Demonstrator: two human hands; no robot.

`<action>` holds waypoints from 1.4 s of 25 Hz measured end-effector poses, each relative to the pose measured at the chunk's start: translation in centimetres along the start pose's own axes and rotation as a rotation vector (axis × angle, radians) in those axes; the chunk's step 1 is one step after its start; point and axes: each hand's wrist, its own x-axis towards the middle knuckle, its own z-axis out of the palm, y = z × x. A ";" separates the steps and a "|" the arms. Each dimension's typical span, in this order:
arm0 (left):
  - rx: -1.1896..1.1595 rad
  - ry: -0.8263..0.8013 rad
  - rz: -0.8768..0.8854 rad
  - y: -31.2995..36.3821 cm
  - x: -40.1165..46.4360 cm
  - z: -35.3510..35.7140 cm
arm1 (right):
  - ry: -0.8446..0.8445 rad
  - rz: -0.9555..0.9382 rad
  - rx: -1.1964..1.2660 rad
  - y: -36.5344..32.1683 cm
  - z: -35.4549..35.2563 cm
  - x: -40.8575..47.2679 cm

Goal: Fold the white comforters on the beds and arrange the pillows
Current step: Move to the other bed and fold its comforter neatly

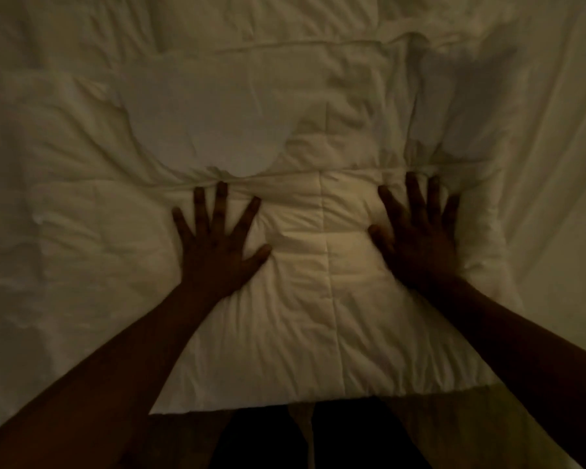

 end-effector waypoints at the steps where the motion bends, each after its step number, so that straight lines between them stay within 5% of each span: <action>1: -0.029 -0.010 -0.014 0.0 -1.4 -1.1 | -0.025 0.010 -0.002 -0.1 -1.1 -1.4; 7: -0.051 -0.049 -0.127 1.1 -12.6 -0.4 | -0.094 -0.072 -0.083 1.2 -0.9 -11.7; 18: -0.085 -0.001 -0.169 1.8 -9.3 10.0 | 0.116 -0.149 0.006 1.2 9.9 -8.1; 27: -0.166 -0.130 -0.171 0.6 -11.5 3.3 | -0.096 0.017 -0.075 -1.3 3.2 -9.9; 32: -0.370 -0.089 -0.177 -0.4 -16.0 0.7 | 0.018 0.164 0.221 -4.7 0.2 -13.5; 35: -0.595 -0.002 -0.376 0.2 -19.8 -1.7 | 0.112 0.212 0.356 -7.0 -1.3 -17.9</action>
